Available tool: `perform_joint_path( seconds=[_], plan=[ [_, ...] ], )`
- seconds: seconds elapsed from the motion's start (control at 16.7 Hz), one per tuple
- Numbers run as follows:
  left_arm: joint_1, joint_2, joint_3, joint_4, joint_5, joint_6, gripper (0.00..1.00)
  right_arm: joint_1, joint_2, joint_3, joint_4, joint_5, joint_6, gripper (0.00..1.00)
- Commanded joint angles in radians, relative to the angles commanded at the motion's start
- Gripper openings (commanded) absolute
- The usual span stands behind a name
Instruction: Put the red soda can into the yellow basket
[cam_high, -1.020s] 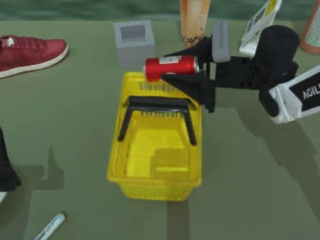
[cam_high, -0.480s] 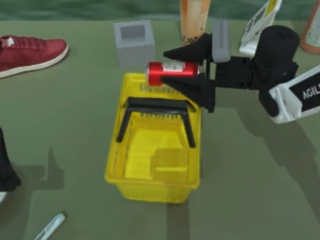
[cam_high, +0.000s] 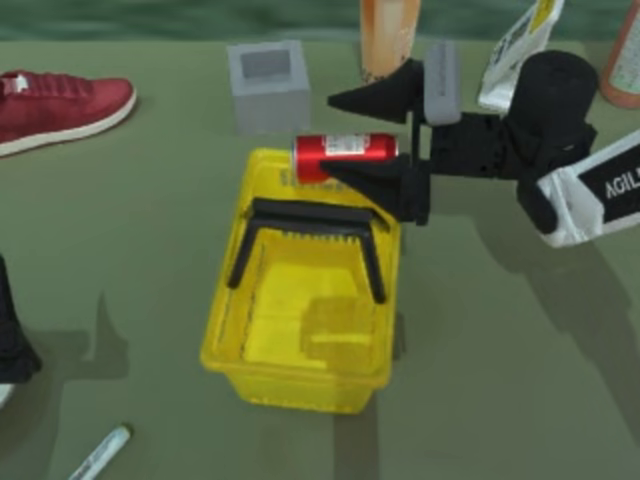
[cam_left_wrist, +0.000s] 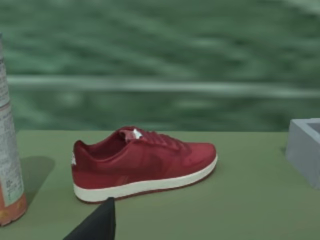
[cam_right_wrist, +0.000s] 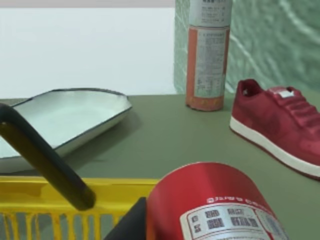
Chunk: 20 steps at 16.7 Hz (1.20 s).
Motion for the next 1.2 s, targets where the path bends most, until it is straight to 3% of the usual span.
perform_joint_path(
  seconds=[0.24, 0.48, 0.78, 1.2],
  plan=[
    [-0.012, 0.028, 0.027, -0.026, 0.004, 0.013, 1.00, -0.010, -0.034, -0.018, -0.018, 0.021, -0.005, 1.00],
    [-0.077, 0.196, 0.181, -0.172, 0.023, 0.089, 1.00, -0.042, -0.180, -0.138, -0.090, 0.112, -0.021, 1.00],
    [-0.212, 0.575, 0.508, -0.482, 0.053, 0.258, 1.00, -0.113, -0.535, -0.384, -0.252, 0.308, -0.053, 1.00],
    [-0.430, 1.259, 1.085, -0.984, 0.075, 0.568, 1.00, -0.221, -1.236, -0.796, -0.595, 0.652, -0.079, 1.00]
  ],
)
